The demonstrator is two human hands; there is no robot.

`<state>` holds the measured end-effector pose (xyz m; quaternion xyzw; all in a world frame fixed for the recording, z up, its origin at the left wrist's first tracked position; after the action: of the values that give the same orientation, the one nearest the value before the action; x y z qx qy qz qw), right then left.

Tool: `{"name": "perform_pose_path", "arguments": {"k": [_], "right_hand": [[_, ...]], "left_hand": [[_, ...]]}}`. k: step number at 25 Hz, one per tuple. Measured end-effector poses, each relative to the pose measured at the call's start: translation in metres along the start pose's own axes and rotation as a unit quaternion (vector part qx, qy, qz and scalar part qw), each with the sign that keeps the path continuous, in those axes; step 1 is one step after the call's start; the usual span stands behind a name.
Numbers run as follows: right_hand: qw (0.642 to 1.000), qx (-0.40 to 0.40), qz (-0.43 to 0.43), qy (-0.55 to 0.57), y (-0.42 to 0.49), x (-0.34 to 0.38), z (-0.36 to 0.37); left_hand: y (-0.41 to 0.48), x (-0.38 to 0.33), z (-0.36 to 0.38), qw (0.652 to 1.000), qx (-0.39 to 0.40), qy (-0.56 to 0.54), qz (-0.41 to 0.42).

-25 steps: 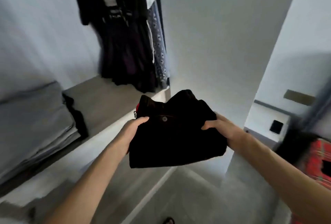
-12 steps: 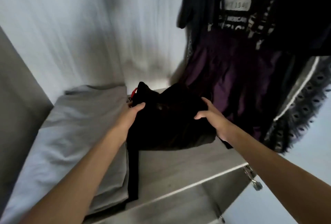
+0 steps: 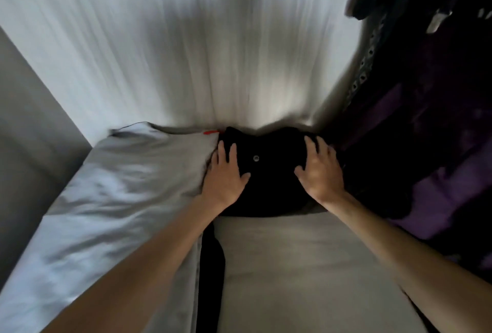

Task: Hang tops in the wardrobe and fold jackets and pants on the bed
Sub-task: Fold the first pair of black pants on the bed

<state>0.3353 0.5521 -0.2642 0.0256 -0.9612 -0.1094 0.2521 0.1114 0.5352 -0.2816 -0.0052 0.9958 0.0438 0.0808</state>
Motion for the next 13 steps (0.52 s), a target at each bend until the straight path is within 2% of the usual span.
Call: {"name": "perform_pose_path", "arguments": {"k": [1,2,4,6,9,13], "right_hand": [[0.997,-0.003,-0.063,-0.04,0.009,0.011,0.002],[0.993,0.024,-0.09,-0.066,0.019,0.018,0.007],[0.986,0.111,-0.069,-0.105,0.029,0.015,0.027],[0.978,0.161,-0.031,-0.129,0.033,-0.002,0.048],[0.975,0.193,-0.013,-0.113,0.042,-0.012,0.051],[0.979,0.156,-0.04,-0.124,0.02,-0.009,0.031]], "left_hand": [[0.008,-0.004,0.001,0.998,-0.029,0.05,0.026],[0.015,-0.007,0.003,0.994,-0.039,0.09,0.049],[0.025,-0.008,0.019,0.99,-0.013,0.131,0.057],[0.027,-0.007,0.035,0.988,0.027,0.151,0.035],[0.031,-0.009,0.042,0.986,0.051,0.155,0.027],[0.031,-0.009,0.036,0.986,0.078,0.143,0.033]]}}
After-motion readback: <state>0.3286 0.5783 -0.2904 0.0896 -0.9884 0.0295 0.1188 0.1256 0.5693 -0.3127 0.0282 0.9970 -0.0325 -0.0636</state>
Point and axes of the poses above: each hand's wrist, its own y-axis towards the middle knuckle, its own z-axis out of the palm, x = y × z, the point moved 1 cm from there along y, towards the middle knuckle, and after that the axes turned 9 degrees about y, right-handed, at the moved point
